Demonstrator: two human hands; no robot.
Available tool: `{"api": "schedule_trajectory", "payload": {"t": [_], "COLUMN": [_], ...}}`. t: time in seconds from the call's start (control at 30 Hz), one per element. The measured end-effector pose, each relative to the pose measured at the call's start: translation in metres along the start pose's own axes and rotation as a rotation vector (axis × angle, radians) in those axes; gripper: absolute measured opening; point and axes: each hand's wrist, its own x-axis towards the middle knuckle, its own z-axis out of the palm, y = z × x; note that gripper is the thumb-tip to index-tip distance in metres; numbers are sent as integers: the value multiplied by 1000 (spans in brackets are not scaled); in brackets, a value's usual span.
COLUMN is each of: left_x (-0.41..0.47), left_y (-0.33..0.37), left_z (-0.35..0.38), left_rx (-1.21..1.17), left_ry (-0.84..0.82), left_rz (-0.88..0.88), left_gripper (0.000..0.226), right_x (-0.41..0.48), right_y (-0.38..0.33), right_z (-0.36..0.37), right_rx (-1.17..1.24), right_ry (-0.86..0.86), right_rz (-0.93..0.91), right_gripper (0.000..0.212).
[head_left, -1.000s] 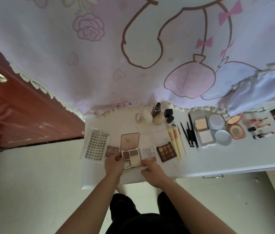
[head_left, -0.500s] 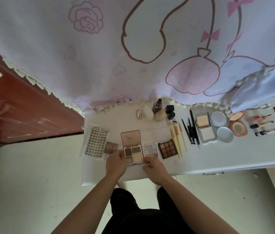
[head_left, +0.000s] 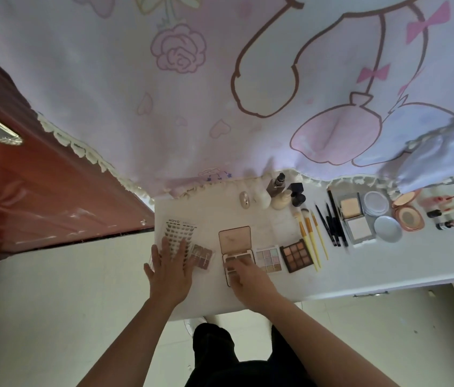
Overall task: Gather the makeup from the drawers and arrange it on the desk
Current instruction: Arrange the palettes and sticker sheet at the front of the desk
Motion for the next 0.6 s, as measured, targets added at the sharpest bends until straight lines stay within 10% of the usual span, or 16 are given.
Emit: {"api": "schedule_trajectory", "payload": {"t": [0.3,0.6], "left_x": [46,73], "left_y": [-18,-31], "left_z": [-36,-63], "left_rx": [77,150], "left_ry": [-40,-55], "left_rz": [87,219], "left_gripper": [66,66], "right_x": [39,62], "right_y": [-51,-84], "right_z": [31,51], "right_rx": [-207,23], "right_ry": [-106,286], "right_rz": [15,229], "right_gripper": [68,40]}}
